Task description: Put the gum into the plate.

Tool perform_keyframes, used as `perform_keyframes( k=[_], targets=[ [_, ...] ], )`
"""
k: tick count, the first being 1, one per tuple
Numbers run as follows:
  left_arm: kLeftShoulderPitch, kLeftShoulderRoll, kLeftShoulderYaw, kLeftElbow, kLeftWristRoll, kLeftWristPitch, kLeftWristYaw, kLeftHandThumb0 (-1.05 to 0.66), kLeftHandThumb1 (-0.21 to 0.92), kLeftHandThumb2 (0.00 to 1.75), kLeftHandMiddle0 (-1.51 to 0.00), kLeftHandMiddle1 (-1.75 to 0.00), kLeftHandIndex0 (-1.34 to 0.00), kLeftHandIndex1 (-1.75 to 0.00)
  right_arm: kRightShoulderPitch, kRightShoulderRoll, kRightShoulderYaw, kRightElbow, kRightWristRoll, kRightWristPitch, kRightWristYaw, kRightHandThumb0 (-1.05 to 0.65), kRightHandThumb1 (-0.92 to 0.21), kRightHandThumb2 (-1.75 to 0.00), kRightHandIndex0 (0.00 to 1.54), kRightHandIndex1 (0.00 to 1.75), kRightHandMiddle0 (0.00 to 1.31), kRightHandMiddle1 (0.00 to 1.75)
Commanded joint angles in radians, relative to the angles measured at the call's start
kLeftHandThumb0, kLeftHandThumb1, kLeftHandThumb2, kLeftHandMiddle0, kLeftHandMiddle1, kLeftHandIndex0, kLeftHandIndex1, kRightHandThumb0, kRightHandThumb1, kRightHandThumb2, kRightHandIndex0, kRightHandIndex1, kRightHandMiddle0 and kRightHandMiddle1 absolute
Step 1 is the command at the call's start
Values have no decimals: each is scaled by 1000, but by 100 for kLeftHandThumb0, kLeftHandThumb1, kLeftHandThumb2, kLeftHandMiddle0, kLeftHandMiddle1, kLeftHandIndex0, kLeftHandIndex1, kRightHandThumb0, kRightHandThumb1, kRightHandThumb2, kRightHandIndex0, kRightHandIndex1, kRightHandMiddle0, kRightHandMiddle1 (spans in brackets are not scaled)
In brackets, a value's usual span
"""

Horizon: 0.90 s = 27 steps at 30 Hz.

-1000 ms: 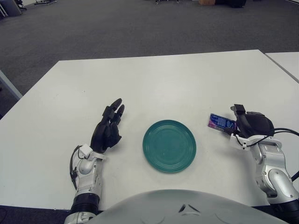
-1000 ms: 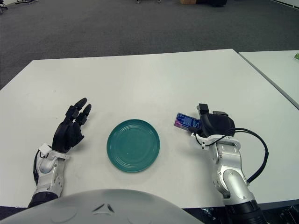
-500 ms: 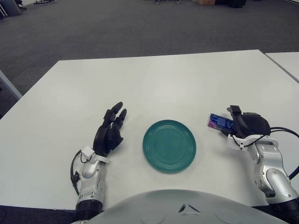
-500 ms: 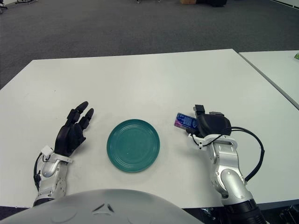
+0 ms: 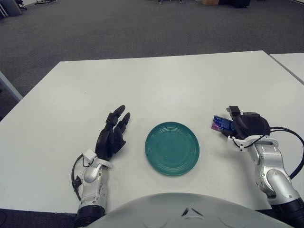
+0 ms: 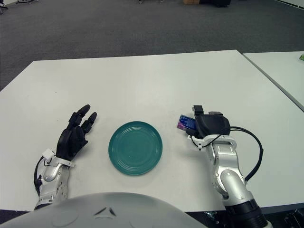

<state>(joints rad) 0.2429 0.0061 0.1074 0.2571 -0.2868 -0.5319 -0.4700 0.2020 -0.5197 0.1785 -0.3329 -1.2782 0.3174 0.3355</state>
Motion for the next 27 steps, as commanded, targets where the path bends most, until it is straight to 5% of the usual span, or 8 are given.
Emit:
perform_keyframes(
  k=[1, 16, 27],
  targets=[
    [12, -3, 2, 31, -14, 2, -1, -93, 92, 93, -34, -3, 0, -58, -33, 6, 14, 23, -13, -2, 11, -92, -92, -70, 45, 0, 0, 56],
    [19, -24, 18, 14, -25, 13, 35, -89, 92, 95, -50, -9, 0, -84, -77, 0, 50, 77, -1, -19, 0, -91, -92, -69, 48, 2, 0, 59],
    [-3, -59, 54, 33, -65, 0, 53, -83, 92, 84, -54, -15, -12, -107, -69, -1, 59, 97, 7, -14, 21, -91, -92, -70, 52, 3, 0, 62]
  ],
)
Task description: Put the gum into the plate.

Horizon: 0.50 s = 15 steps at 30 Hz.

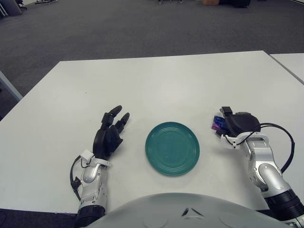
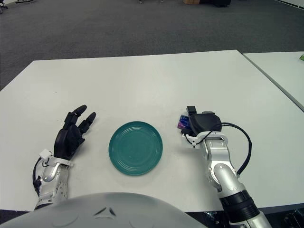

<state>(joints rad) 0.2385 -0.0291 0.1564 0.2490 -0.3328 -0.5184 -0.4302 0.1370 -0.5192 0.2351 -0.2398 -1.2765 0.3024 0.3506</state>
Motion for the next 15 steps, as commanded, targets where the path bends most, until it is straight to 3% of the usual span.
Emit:
perform_keyframes(
  k=[1, 3, 6, 10, 15],
  targets=[
    [-1, -24, 7, 44, -18, -15, 12, -82, 92, 83, -53, -15, -13, -109, -2, -2, 2, 5, 7, 2, 7, -91, -92, -70, 53, 3, 0, 63],
    [-5, -25, 7, 41, -15, -13, 14, -82, 92, 81, -53, -18, -13, -112, 4, -1, 2, 12, 12, 3, 5, -91, -92, -70, 53, 3, 0, 63],
    [-4, -25, 5, 23, -13, 1, 17, -81, 92, 78, -40, -47, -13, -118, 12, 1, 2, 19, 16, 5, 2, -91, -92, -71, 52, 2, 0, 63],
    [9, -20, 1, 1, -19, 32, 16, -81, 92, 77, -32, -67, -11, -123, 21, 1, 2, 16, 17, 13, 16, -90, -92, -71, 51, 2, 0, 61],
    [18, -20, 1, -26, -25, 58, 21, -83, 92, 78, -25, -75, -5, -122, 38, 3, 3, 23, 16, 20, 15, -89, -92, -71, 53, 3, 0, 59]
  ],
)
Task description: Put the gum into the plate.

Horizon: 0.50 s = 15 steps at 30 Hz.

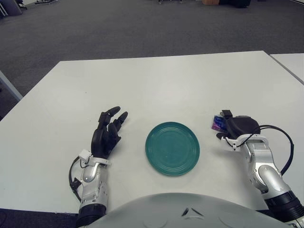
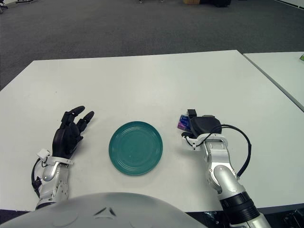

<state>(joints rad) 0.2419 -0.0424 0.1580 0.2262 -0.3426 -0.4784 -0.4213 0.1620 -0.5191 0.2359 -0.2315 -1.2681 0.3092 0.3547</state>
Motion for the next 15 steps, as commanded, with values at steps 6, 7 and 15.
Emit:
perform_keyframes(
  k=[6, 7, 15],
  targets=[
    [1, -10, 15, 27, -38, 17, 0, -83, 92, 80, -22, -73, -1, -117, 42, 3, 2, 18, 14, 17, 3, -89, -92, -71, 51, 2, 0, 59],
    [-1, -10, 17, 29, -40, 17, -1, -83, 92, 80, -21, -74, 0, -118, 43, 3, 2, 17, 14, 17, 3, -89, -92, -71, 51, 1, 0, 59],
    [2, 8, 26, 47, -28, 20, -1, -82, 92, 81, -18, -74, 0, -114, 76, 14, -5, -2, 21, 30, -16, -88, -92, -70, 52, 2, 0, 66]
  ],
)
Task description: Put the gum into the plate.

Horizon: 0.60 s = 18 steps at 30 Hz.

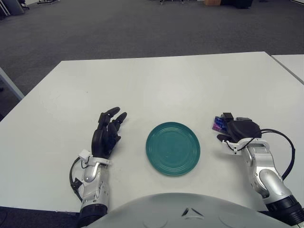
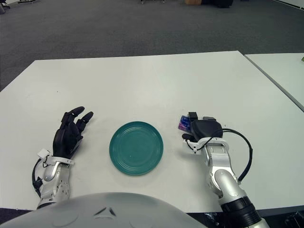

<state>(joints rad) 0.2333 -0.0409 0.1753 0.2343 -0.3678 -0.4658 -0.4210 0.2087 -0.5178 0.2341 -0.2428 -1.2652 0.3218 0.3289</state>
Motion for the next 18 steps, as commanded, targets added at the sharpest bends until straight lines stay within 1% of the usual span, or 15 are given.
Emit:
perform_keyframes(
  k=[1, 3, 5, 6, 7, 8, 11, 14, 16, 18],
  targets=[
    [11, 5, 9, 39, -4, 7, -1, -82, 92, 81, -18, -73, 0, -113, 30, 14, -4, 9, 20, 18, 7, -88, -92, -70, 53, 2, 0, 67],
    [10, 4, 9, 41, -7, 5, -3, -81, 92, 82, -18, -70, 0, -111, 32, 20, -7, 13, 27, 20, -12, -83, -92, -66, 59, 6, 1, 106],
    [8, 3, 8, 42, -7, 3, -5, -81, 92, 82, -19, -69, 0, -110, 35, 23, -11, 15, 35, 18, -30, -81, -92, -64, 61, 8, 1, 125],
    [2, -4, 6, 43, -8, -3, -2, -81, 92, 82, -19, -69, 0, -108, 40, 23, -13, 15, 38, 16, -40, -72, -91, -62, 63, 10, 5, 135],
    [-2, -10, 5, 43, -9, -7, -1, -81, 92, 82, -19, -68, 0, -105, 43, 23, -14, 15, 41, 15, -47, -59, -89, -62, 63, 16, 12, 149],
    [-5, -14, 5, 44, -9, -9, 1, -81, 92, 82, -19, -68, 0, -102, 44, 22, -14, 15, 43, 14, -52, -51, -87, -62, 59, 29, 17, 158],
    [-8, -26, 12, 48, -28, -30, -13, -82, 92, 83, -20, -67, 0, -96, 56, 19, -17, 8, 51, 12, -66, -42, -81, -67, 48, 54, 24, 169],
    [-7, -27, 13, 50, -31, -34, -19, -84, 92, 84, -20, -66, 0, -91, 60, 18, -17, 6, 56, 12, -72, -39, -78, -71, 44, 63, 28, 173],
    [-2, -28, 11, 52, -30, -40, -29, -84, 92, 85, -20, -66, 0, -89, 65, 16, -18, 3, 57, 14, -72, -39, -78, -72, 43, 65, 28, 174],
    [2, -26, 9, 53, -29, -43, -38, -86, 92, 88, -21, -58, 0, -83, 69, 15, -19, 0, 56, 16, -71, -38, -77, -73, 41, 65, 29, 174]
  ],
)
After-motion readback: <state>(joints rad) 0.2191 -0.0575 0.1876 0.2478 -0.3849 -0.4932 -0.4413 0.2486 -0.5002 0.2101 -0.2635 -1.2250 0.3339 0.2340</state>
